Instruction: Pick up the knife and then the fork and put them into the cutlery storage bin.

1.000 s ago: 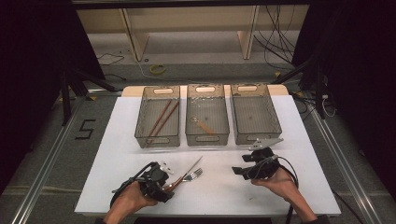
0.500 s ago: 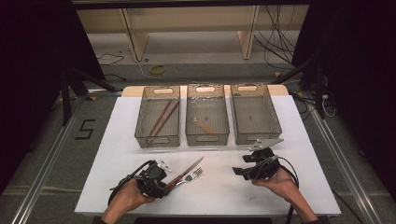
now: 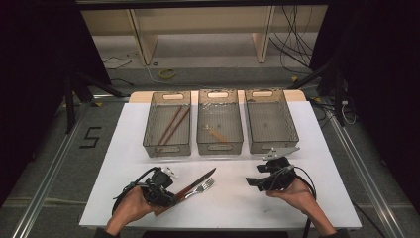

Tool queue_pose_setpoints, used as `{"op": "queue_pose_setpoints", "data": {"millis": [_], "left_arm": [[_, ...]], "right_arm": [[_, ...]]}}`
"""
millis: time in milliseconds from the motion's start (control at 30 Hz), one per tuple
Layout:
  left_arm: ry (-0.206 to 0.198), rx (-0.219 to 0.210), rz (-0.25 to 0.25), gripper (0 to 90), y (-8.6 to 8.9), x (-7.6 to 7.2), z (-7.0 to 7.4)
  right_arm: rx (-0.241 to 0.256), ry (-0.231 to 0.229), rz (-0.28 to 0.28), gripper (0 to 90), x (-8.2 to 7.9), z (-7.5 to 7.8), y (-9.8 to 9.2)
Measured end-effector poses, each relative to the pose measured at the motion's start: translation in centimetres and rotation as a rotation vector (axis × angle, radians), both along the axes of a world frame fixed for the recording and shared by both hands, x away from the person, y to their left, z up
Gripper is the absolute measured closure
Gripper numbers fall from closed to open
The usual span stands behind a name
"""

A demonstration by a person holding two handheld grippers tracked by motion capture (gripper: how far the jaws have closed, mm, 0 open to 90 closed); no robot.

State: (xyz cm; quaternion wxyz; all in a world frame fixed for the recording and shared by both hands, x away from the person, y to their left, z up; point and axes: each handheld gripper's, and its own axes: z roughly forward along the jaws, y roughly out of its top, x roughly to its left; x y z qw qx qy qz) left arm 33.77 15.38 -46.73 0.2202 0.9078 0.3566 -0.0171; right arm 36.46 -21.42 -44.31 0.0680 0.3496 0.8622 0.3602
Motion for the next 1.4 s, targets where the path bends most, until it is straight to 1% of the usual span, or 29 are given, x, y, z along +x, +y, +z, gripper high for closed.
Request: {"op": "queue_pose_setpoints", "data": {"millis": [33, 167, 233, 267, 333, 367, 400, 467, 500, 533, 567, 600, 633, 767, 800, 867, 1033, 1067, 1100, 1167, 1200, 1233, 1267, 1300, 1333, 1367, 1400], "left_arm": [[-0.008, -0.002, 0.002, 75.7, 0.0, 0.0, 0.0], [-0.011, -0.008, 0.002, 76.1, 0.1, 0.0, 0.1], [-0.023, -0.018, 0.002, 76.3, 0.2, 0.0, 0.2], [-0.027, -0.012, -0.003, 76.5, 0.2, 0.0, 0.3], [-0.049, -0.022, -0.003, 76.8, 0.1, -0.2, 0.5], [-0.052, -0.021, -0.009, 76.9, 0.1, -0.2, 0.6], [-0.072, -0.026, -0.005, 77.1, 0.0, -0.3, 0.7], [-0.073, -0.024, -0.021, 77.3, -0.1, -0.4, 0.8], [-0.091, -0.029, -0.016, 77.4, -0.2, -0.5, 0.9], [-0.083, -0.023, -0.033, 77.5, -0.3, -0.4, 0.9], [-0.097, -0.014, -0.035, 77.6, -0.4, -0.5, 1.0], [-0.108, -0.017, -0.034, 77.8, -0.4, -0.5, 1.0], [-0.102, -0.016, -0.039, 78.0, -0.5, -0.5, 1.1], [-0.125, -0.018, -0.060, 79.1, -1.0, -0.7, 1.6], [-0.125, -0.016, -0.071, 79.6, -1.1, -0.7, 1.8], [-0.141, -0.024, -0.068, 80.2, -1.4, -0.7, 2.0], [-0.149, -0.017, -0.116, 80.5, -2.2, -0.8, 2.7], [-0.158, -0.018, -0.113, 80.5, -2.4, -0.8, 2.7], [-0.152, -0.011, -0.127, 80.6, -2.5, -0.8, 2.8], [-0.170, -0.019, -0.126, 80.6, -2.8, -0.9, 2.9], [-0.158, -0.008, -0.144, 80.6, -2.9, -1.0, 3.0], [-0.173, -0.008, -0.142, 80.6, -3.0, -1.0, 3.1], [-0.169, -0.017, -0.148, 80.6, -3.0, -1.0, 3.2], [-0.166, -0.006, -0.159, 80.6, -3.2, -1.1, 3.2], [-0.181, -0.013, -0.154, 80.6, -3.4, -1.2, 3.3], [-0.173, -0.023, -0.159, 80.6, -3.5, -1.3, 3.3], [-0.176, -0.013, -0.169, 80.6, -3.7, -1.4, 3.4]], "right_arm": [[0.000, 0.000, 0.000, 34.7, 0.0, 0.0, 0.0], [0.000, 0.001, 0.001, 34.7, 0.0, 0.0, 0.1], [0.002, -0.004, 0.004, 34.8, 0.0, 0.0, 0.1], [0.004, -0.005, 0.007, 34.8, 0.0, 0.1, 0.1], [0.008, -0.011, 0.009, 34.8, -0.1, 0.2, 0.2], [0.012, -0.015, 0.013, 34.8, -0.1, 0.2, 0.2], [0.013, -0.019, 0.015, 34.8, -0.1, 0.3, 0.3], [0.019, -0.027, 0.020, 35.0, -0.1, 0.4, 0.4], [0.025, -0.026, 0.026, 35.0, -0.2, 0.5, 0.5], [0.027, -0.031, 0.032, 35.0, -0.2, 0.6, 0.6], [0.029, -0.034, 0.038, 35.0, -0.2, 0.7, 0.7], [0.032, -0.034, 0.042, 35.0, -0.2, 0.8, 0.9], [0.033, -0.042, 0.050, 35.0, -0.2, 0.8, 1.2], [0.035, -0.059, 0.097, 35.0, -0.4, 1.2, 2.4], [0.033, -0.060, 0.111, 35.0, -0.5, 1.3, 2.8], [0.026, -0.076, 0.144, 35.0, -0.6, 1.5, 3.7], [0.023, -0.101, 0.238, 35.1, -1.0, 1.9, 6.3], [0.018, -0.103, 0.255, 35.3, -1.1, 1.9, 6.9], [0.010, -0.106, 0.273, 35.4, -1.1, 1.8, 7.5], [-0.010, -0.109, 0.312, 35.3, -1.2, 1.6, 8.6], [-0.016, -0.109, 0.326, 35.3, -1.3, 1.6, 9.0], [-0.023, -0.120, 0.340, 35.4, -1.4, 1.5, 9.5], [-0.029, -0.127, 0.351, 35.7, -1.4, 1.5, 9.8], [-0.030, -0.137, 0.370, 35.9, -1.4, 1.5, 10.1], [-0.034, -0.141, 0.381, 36.1, -1.5, 1.6, 10.4], [-0.043, -0.150, 0.405, 36.2, -1.5, 1.5, 10.7], [-0.046, -0.152, 0.423, 36.5, -1.5, 1.5, 10.9]]}}
